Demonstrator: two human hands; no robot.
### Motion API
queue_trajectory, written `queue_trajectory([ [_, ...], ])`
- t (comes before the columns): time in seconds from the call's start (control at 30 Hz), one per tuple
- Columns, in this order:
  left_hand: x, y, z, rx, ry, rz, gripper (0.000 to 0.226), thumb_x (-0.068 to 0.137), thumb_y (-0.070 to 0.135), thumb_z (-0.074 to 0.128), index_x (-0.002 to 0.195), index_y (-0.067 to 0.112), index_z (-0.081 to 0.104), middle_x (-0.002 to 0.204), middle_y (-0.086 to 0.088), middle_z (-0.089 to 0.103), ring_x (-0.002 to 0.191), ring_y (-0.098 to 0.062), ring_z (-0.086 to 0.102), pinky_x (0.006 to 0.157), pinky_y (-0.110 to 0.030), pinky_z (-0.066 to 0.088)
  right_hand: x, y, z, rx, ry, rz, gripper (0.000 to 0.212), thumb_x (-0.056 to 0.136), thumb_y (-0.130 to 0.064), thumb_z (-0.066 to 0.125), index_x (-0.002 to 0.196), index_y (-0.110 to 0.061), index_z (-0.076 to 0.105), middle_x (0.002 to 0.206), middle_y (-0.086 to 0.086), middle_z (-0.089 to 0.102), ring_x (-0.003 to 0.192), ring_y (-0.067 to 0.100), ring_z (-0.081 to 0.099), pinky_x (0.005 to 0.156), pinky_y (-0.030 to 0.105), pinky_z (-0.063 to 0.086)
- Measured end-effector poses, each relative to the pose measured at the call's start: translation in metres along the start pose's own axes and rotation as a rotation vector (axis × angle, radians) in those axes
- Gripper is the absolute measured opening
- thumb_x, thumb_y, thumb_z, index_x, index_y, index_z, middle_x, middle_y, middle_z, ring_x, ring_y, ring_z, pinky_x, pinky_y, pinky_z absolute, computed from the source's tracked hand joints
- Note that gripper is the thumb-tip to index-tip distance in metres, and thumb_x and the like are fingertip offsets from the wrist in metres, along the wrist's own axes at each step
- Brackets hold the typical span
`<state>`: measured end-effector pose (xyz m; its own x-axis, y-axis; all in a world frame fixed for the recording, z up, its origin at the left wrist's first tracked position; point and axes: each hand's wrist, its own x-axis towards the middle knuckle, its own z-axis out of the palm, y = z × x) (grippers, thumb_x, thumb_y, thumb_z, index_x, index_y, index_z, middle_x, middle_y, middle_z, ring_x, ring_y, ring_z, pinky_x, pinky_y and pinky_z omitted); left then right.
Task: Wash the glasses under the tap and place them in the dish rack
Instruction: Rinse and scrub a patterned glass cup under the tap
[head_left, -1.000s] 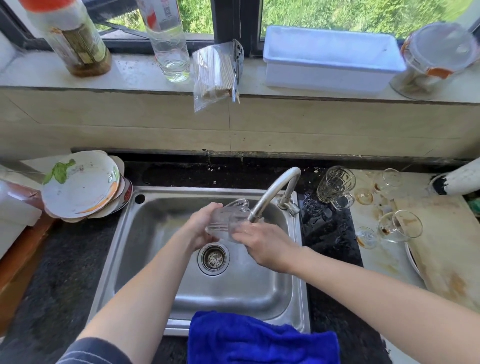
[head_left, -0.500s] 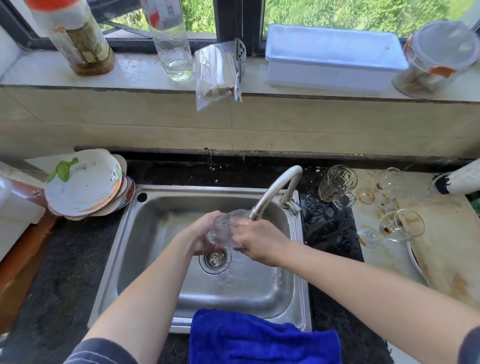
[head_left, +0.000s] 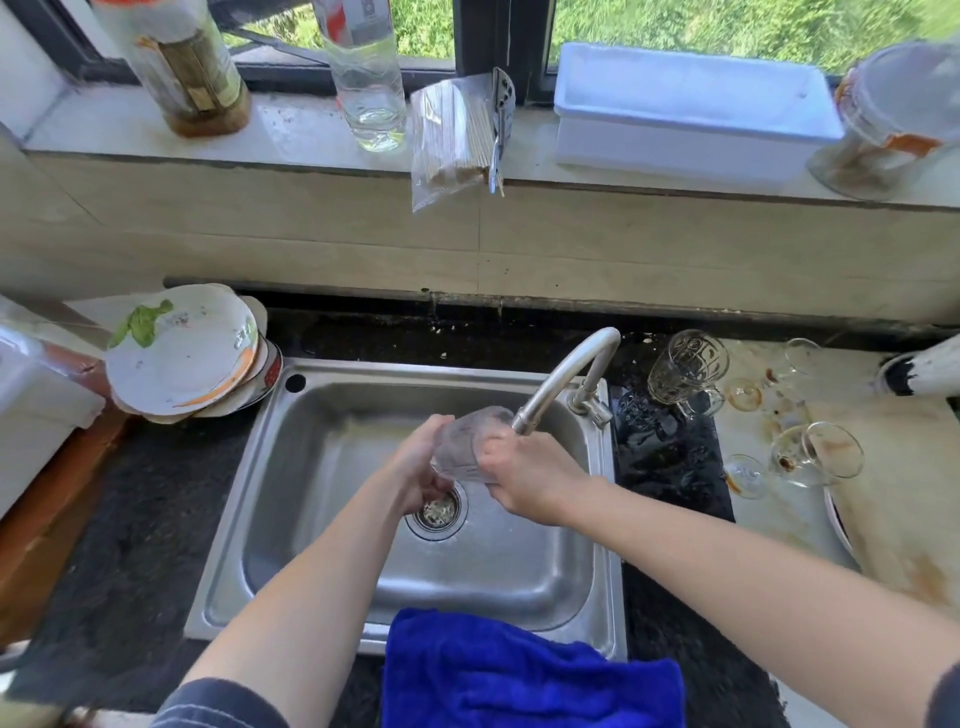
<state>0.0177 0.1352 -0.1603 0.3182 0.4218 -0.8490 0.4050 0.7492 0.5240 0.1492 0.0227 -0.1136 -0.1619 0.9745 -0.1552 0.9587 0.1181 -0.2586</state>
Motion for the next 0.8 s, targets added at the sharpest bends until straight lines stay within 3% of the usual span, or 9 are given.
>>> queue_trajectory([
  [0.13,0.001,0.006,-0.010,0.070,0.031,-0.031,0.031,0.082,0.048,0.051,0.068,0.020,0.052,0.048,0.005,0.048,0.037,-0.011,0.028,0.036,-0.011,0.022,-0.002,0.004,0.004,0.116,0.023,-0.055,0.025,0.089,-0.015,0.055,0.113,-0.017,0.062,0.111,0.006,0.065,0.099,0.031,0.063,0.073,0.041,0.055],
  [0.23,0.000,0.001,-0.021,0.061,0.035,-0.096,0.031,0.082,0.049,0.046,0.075,0.020,0.056,0.055,0.001,0.052,0.037,-0.011,0.028,0.036,-0.009,0.019,-0.019,0.015,0.004,0.199,0.250,-0.086,0.021,0.088,-0.016,0.065,0.109,-0.016,0.069,0.116,0.000,0.068,0.109,0.022,0.063,0.081,0.038,0.056],
  [0.33,0.000,-0.007,-0.015,-0.022,-0.043,-0.134,0.040,0.087,0.051,0.039,0.086,0.016,0.058,0.061,-0.007,0.060,0.037,-0.011,0.028,0.037,-0.009,0.015,-0.024,0.008,0.005,0.420,0.263,0.213,0.041,0.092,-0.033,0.061,0.130,-0.018,0.056,0.134,-0.007,0.053,0.121,0.009,0.048,0.094,0.033,0.046],
  [0.47,-0.002,-0.013,-0.004,0.025,-0.108,-0.098,0.039,0.089,0.042,0.033,0.085,0.013,0.059,0.067,-0.012,0.063,0.037,-0.015,0.037,0.039,-0.012,0.019,-0.022,-0.006,0.014,0.902,0.224,0.571,0.021,0.087,-0.023,0.069,0.105,-0.024,0.058,0.087,-0.008,0.063,0.080,0.009,0.061,0.077,0.031,0.051],
  [0.53,0.001,-0.014,-0.001,0.082,-0.057,-0.023,0.042,0.091,0.041,0.034,0.093,0.011,0.062,0.089,-0.014,0.069,0.063,-0.026,0.061,0.045,-0.022,0.041,-0.022,-0.002,0.014,1.031,0.193,0.610,0.013,0.086,-0.015,0.070,0.094,-0.022,0.063,0.069,-0.007,0.059,0.065,0.011,0.055,0.064,0.032,0.047],
  [0.57,0.002,-0.013,0.001,0.111,-0.036,0.047,0.042,0.094,0.042,0.035,0.101,0.012,0.064,0.105,-0.015,0.069,0.085,-0.032,0.065,0.061,-0.033,0.053,-0.021,0.001,0.012,1.098,0.163,0.630,0.010,0.087,-0.012,0.069,0.095,-0.017,0.065,0.067,-0.005,0.061,0.064,0.014,0.056,0.061,0.031,0.047],
  [0.63,-0.002,-0.008,0.008,0.144,-0.072,0.150,0.051,0.099,0.048,0.030,0.107,0.017,0.069,0.114,-0.013,0.069,0.107,-0.033,0.063,0.094,-0.046,0.048,-0.019,0.010,0.008,1.225,0.104,0.691,0.006,0.090,-0.010,0.066,0.095,-0.010,0.066,0.072,0.004,0.067,0.067,0.017,0.061,0.062,0.029,0.052],
  [0.67,-0.006,-0.006,0.012,0.144,-0.115,0.160,0.059,0.099,0.055,0.026,0.106,0.018,0.071,0.112,-0.012,0.071,0.108,-0.032,0.063,0.099,-0.045,0.044,-0.017,0.015,0.006,1.280,0.068,0.722,0.006,0.090,-0.010,0.065,0.095,-0.006,0.066,0.073,0.007,0.067,0.067,0.017,0.061,0.062,0.028,0.053],
  [0.8,-0.021,-0.003,0.029,0.358,-0.115,0.292,0.070,0.089,0.069,0.033,0.128,0.015,0.055,0.129,0.002,0.054,0.113,-0.016,0.053,0.097,-0.034,0.038,-0.017,0.028,-0.004,1.504,0.010,0.831,0.020,0.090,-0.010,0.066,0.072,-0.002,0.062,0.061,0.007,0.059,0.054,0.015,0.055,0.055,0.024,0.051],
])
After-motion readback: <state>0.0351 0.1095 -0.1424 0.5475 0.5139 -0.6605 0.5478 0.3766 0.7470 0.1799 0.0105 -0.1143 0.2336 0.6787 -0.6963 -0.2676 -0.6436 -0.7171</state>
